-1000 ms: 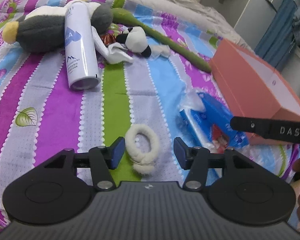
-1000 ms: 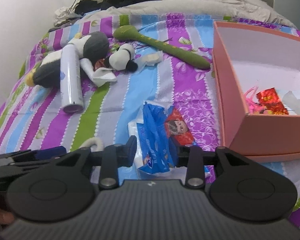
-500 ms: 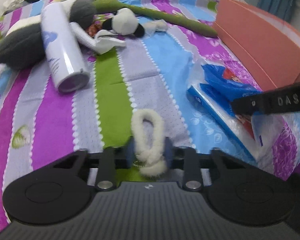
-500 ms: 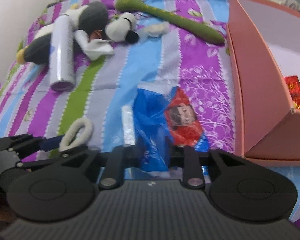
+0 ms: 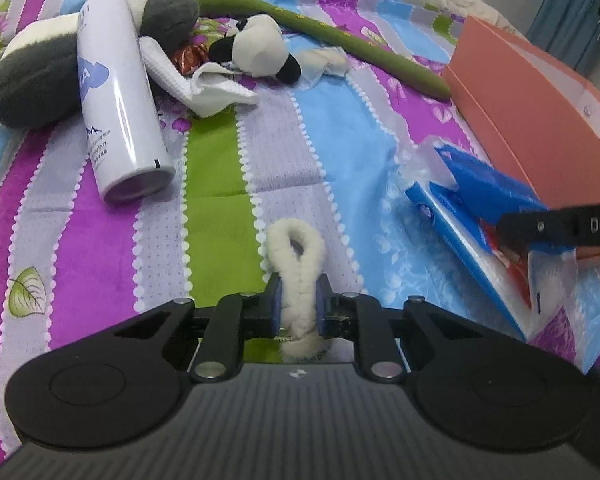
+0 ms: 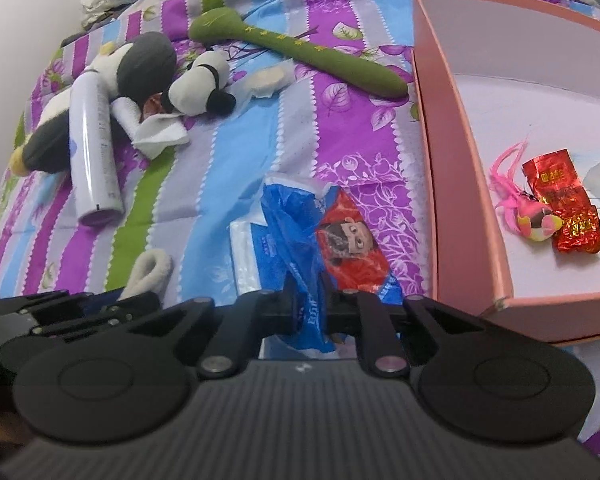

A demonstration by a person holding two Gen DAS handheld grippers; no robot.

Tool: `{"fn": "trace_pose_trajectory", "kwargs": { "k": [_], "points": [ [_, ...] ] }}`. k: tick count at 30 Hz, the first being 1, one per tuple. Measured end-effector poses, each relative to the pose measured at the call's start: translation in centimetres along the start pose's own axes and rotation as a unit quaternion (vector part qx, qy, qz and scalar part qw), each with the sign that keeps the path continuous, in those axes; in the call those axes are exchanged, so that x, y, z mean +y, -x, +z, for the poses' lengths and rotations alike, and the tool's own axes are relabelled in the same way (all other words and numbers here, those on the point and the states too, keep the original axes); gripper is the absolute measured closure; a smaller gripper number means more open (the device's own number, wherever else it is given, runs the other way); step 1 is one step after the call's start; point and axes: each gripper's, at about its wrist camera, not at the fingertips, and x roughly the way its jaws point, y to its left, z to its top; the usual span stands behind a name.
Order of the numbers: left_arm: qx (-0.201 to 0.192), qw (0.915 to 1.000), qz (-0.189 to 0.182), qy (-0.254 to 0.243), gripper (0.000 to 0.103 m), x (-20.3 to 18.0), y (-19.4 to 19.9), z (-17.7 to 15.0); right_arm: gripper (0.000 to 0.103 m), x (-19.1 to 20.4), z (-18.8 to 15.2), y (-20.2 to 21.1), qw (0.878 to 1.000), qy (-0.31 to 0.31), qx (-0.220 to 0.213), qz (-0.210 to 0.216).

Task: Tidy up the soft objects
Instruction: 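Lift hair tie and snack bag and carry them over the pink box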

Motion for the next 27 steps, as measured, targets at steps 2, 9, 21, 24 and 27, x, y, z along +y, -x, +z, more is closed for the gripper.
{"fn": "trace_pose_trajectory", "kwargs": {
  "k": [2,9,21,24,27],
  "points": [
    [-0.002,1.0000,0.003,-0.003,0.084,0.0,-0.2,0.0,0.090,0.0,-0.3,-0.3,1.000,0.002,-0.001,-0.003],
    [-0.029,0.9992,-0.015,-0.021,0.084,0.3,-0.9,-1.2,0.090,0.1,-1.9,-1.0,0.999,0.017,-0.045,-0.005],
    [-0.042,0.9969,-0.049,0.044,0.087,-0.4,2.8,0.0,0.095,0.9,-1.2,2.7,0.997,0.019,-0.067,-0.013],
    [-0.054,0.9957,-0.059,0.046,0.087,-0.9,5.0,0.8,0.095,1.1,-0.7,4.9,0.996,0.018,-0.087,-0.015],
    [-0.064,0.9951,-0.065,0.039,0.087,-1.7,7.0,2.0,0.095,1.2,-0.1,7.4,0.994,0.011,-0.106,-0.014]
  ]
}}
